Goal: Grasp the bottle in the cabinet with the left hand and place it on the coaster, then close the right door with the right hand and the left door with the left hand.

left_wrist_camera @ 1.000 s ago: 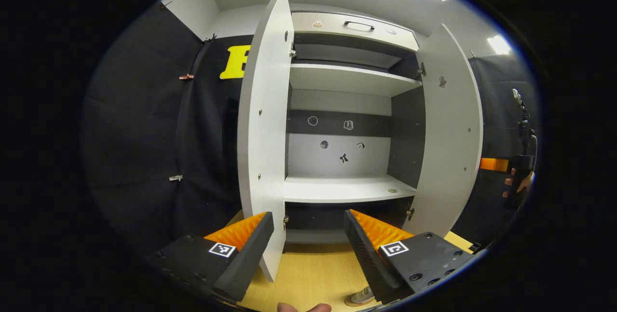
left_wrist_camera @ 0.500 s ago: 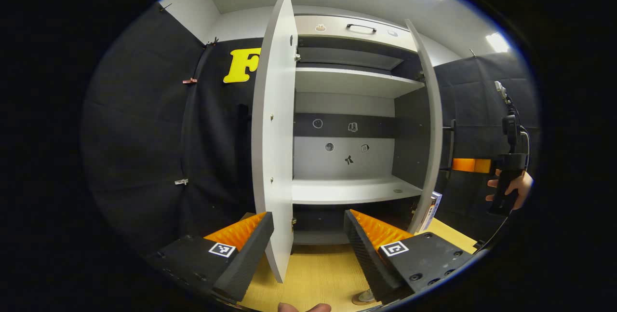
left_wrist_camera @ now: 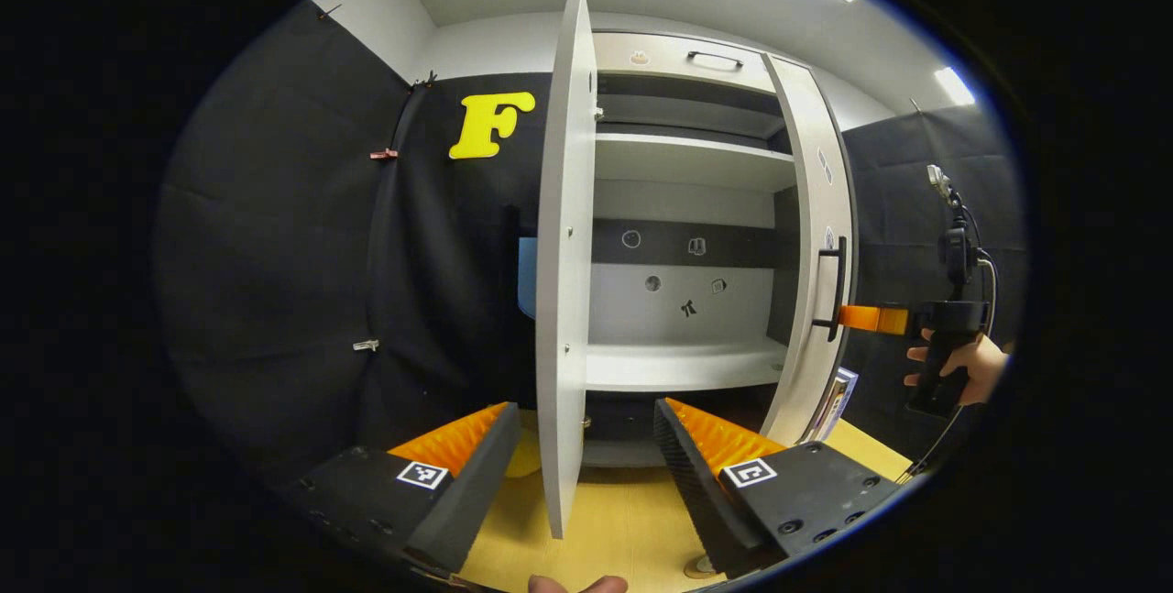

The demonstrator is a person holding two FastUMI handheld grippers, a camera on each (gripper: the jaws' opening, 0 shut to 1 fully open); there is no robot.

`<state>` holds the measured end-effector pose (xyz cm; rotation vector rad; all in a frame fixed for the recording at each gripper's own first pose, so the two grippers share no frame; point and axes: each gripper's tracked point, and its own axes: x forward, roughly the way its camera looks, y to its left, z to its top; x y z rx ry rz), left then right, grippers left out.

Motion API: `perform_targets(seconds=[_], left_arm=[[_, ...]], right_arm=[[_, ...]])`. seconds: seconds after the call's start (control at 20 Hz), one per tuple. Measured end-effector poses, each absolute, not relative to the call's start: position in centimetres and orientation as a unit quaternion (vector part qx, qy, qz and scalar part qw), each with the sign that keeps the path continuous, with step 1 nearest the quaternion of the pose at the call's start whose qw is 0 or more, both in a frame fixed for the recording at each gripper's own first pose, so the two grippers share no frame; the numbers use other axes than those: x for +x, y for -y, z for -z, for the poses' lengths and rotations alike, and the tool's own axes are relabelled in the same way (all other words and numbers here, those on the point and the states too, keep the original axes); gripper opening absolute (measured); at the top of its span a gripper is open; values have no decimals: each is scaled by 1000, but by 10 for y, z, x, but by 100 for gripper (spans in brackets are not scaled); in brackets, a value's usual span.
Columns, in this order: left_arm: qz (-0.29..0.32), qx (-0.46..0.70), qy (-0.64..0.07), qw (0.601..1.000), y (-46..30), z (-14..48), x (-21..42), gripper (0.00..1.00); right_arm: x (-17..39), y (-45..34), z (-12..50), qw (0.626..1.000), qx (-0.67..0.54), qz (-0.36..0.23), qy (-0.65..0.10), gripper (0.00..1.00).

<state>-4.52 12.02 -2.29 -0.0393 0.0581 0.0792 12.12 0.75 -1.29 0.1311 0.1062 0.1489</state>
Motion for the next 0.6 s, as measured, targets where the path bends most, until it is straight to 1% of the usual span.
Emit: perform_targets(seconds=[0.25,0.4,0.6], left_arm=[[-49,-23,-33,998,-139,19,-50,93],[-67,-6,-26,997,-169,11,-45,93],[-97,6,-18,995,-209,2,-43,93]], right_arm=[[123,-10,12,996,50,-61,-47,97],[111,-15,6,996,47,-74,-30,97],[94,-13,-2,995,56,-80,-25,97]])
